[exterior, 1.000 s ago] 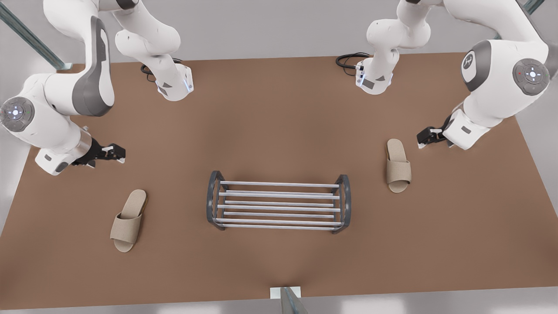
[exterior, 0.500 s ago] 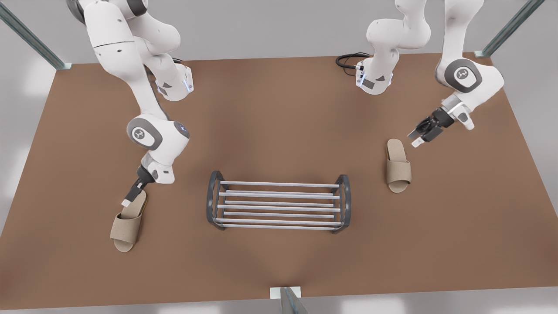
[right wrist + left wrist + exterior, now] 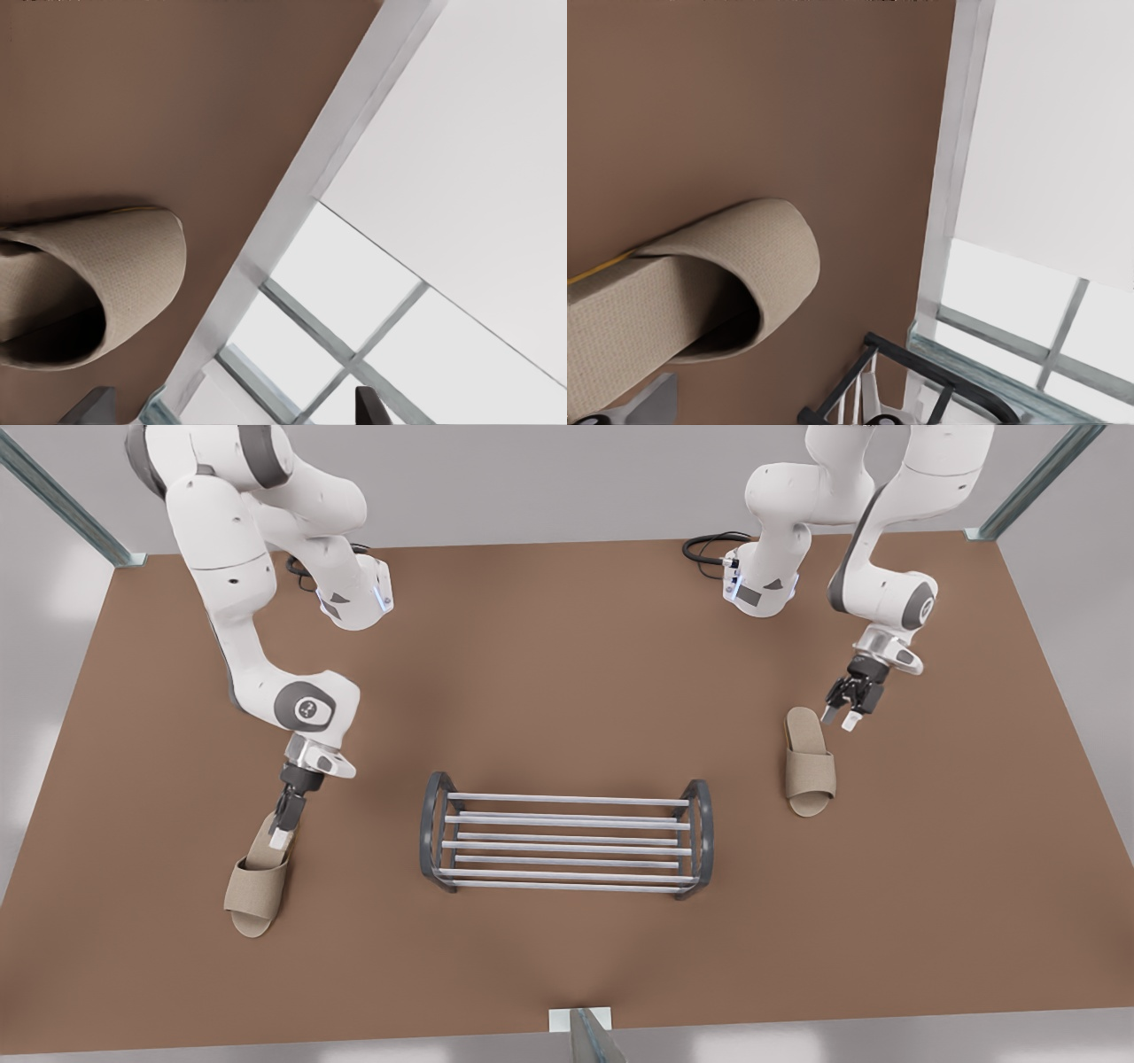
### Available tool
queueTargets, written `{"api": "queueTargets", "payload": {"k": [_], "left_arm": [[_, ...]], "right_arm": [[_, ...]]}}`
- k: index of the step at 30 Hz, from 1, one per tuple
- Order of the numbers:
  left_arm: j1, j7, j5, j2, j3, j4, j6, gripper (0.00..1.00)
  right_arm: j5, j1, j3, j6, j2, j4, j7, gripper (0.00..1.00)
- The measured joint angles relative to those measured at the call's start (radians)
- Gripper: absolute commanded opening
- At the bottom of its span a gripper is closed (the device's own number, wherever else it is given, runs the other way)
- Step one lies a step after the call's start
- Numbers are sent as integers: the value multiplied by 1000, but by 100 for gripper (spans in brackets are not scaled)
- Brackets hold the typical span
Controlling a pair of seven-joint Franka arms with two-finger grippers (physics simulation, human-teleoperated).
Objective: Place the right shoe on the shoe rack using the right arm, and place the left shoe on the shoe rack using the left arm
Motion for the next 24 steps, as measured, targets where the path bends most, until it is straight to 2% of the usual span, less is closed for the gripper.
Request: {"api": "queueTargets", "payload": {"k": [4,9,18,24], "left_arm": [[-9,200,-83,92,23,-15,-124,100],[21,395,-150,169,27,-39,-277,100],[19,633,-212,235,-4,-28,-386,100],[19,737,-269,292,-49,18,-406,100]], "right_arm": [[-223,-34,-21,-102,107,-32,178,100],[-373,-57,-39,-186,126,-15,368,100],[-373,-79,-43,-208,135,-30,600,100],[-373,-78,-65,-207,170,37,701,100]]}}
